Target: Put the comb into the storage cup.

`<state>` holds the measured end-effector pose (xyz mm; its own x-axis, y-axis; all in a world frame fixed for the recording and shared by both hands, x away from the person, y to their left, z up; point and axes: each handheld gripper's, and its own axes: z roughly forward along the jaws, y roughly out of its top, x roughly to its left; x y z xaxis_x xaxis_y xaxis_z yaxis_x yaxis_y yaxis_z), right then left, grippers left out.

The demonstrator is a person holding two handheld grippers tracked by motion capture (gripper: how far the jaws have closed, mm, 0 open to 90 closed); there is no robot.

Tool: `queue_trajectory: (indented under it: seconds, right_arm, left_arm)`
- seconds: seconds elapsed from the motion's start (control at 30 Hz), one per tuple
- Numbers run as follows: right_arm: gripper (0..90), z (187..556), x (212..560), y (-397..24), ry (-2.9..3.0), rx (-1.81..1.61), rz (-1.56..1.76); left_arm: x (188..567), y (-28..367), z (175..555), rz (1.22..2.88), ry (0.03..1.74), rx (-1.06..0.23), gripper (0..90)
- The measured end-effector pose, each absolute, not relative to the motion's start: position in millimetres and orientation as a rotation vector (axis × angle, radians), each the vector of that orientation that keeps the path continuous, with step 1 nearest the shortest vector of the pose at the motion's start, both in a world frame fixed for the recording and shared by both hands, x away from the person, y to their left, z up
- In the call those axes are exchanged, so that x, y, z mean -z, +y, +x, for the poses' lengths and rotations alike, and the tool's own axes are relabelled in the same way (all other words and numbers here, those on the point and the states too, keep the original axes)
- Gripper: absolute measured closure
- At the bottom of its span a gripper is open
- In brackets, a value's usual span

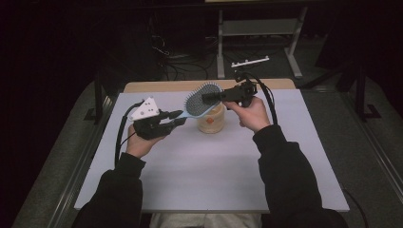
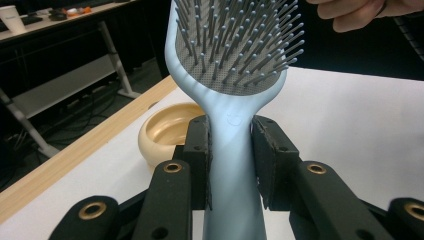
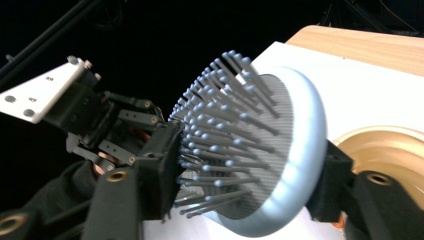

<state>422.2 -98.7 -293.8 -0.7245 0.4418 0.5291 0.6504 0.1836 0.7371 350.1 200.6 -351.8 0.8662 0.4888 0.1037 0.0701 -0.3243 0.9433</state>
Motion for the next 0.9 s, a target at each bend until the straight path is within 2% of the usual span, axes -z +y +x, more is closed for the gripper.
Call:
queue_trajectory:
  seconds: [0.2, 0.6, 0.9]
  right_arm:
    - [49.6, 420, 289, -101, -2.234, 1.595, -1.073]
    - [56.5, 416, 281, -103, -2.221, 1.628, -1.043]
    - [56.7, 412, 270, -104, -2.343, 1.6, -1.064]
  left_arm:
    - [353, 199, 352, 1.856, 0.418, -0.427, 70.3]
    - [351, 202, 355, 1.829, 0.429, -0.388, 69.6]
    - [349, 217, 357, 1.761, 0.48, -0.379, 59.7]
